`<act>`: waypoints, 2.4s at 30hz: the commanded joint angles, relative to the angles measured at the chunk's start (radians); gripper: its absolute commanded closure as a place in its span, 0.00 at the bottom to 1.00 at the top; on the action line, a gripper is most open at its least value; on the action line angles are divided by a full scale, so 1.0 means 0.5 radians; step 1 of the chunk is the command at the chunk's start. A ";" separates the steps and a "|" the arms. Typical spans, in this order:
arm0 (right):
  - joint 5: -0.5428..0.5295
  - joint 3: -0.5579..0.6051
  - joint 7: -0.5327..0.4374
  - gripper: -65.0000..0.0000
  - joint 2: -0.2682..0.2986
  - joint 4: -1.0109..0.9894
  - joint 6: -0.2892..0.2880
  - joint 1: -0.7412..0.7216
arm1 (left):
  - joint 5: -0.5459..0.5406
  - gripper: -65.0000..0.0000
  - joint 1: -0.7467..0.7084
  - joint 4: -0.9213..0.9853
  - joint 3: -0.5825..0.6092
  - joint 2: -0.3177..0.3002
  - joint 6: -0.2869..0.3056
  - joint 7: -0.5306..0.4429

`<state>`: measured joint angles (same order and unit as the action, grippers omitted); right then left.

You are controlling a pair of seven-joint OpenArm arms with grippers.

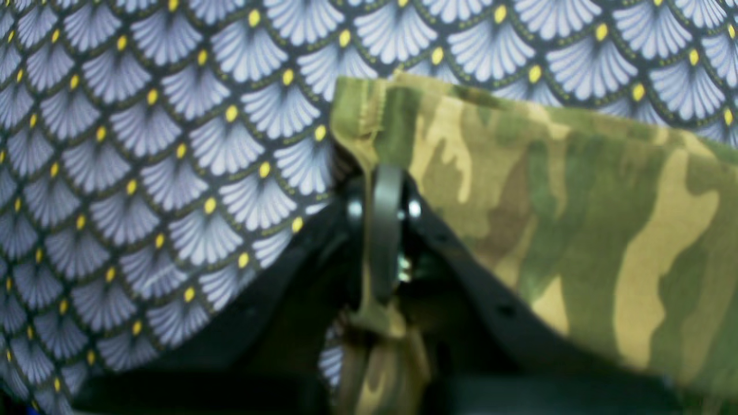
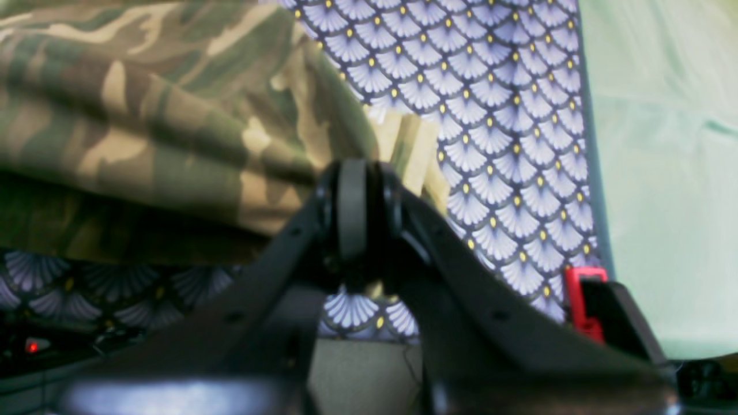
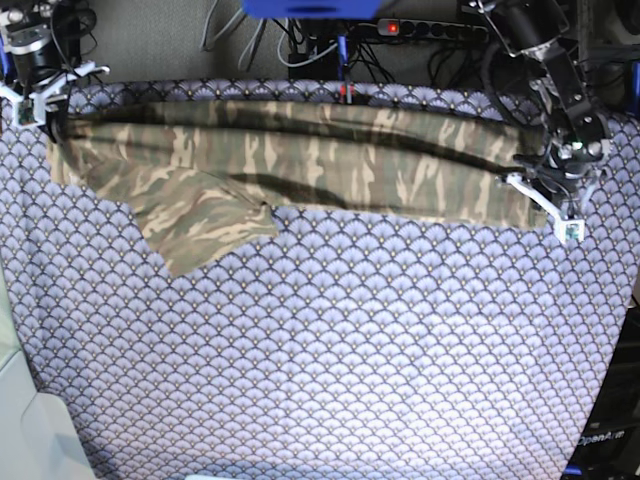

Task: Fold the T-shirt properly
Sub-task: 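Open the right gripper and raise it off the folded strip, then lower the right gripper onto the strip's sleeve end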

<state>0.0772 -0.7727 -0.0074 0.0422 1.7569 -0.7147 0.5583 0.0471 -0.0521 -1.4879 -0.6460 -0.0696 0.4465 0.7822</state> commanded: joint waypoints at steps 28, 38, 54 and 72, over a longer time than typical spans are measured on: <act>0.151 -0.033 -0.278 0.94 -0.098 -0.299 0.033 0.036 | 0.012 0.59 0.014 -0.024 -0.011 -0.083 0.170 0.094; 0.151 -0.080 -0.278 0.74 -0.098 -0.284 0.033 0.048 | -0.010 0.49 -0.066 -0.039 0.002 -0.083 0.176 0.076; -0.150 -0.279 -0.275 0.70 -0.086 -0.045 0.033 -0.029 | 0.009 0.49 -0.088 -0.033 -0.014 -0.037 0.419 0.094; -0.042 0.780 1.443 0.36 0.285 -0.259 0.033 -1.204 | 0.012 0.49 -0.088 -0.039 -0.014 -0.022 0.407 0.097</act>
<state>0.0620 -0.3756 0.7292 0.1703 1.6073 -0.7025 -0.0349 0.0456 -0.0944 -1.5017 -0.6575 -0.0807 0.6331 0.8040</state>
